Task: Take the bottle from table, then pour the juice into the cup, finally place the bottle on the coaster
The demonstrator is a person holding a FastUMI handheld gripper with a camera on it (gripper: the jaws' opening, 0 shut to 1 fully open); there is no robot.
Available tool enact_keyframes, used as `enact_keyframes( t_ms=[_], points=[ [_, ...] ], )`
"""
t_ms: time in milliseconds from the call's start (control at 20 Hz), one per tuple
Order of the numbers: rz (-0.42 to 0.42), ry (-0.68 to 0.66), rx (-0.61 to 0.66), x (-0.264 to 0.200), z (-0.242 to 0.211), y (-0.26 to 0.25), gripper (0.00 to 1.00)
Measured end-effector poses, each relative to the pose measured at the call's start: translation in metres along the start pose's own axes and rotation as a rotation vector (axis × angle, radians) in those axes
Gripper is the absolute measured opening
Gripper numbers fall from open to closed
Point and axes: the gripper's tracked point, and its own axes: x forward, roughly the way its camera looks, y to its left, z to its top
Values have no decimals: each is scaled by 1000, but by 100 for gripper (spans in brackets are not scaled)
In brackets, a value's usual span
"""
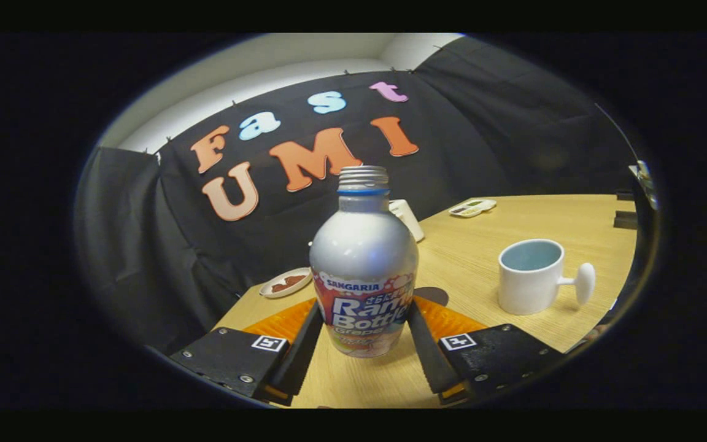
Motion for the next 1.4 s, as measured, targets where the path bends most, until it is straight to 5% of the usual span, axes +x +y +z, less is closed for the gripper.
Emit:
enact_keyframes(
  t_ms=[1400],
  points=[
    [-39, 2, 901, 37, 10, -19, 76]
  ],
)
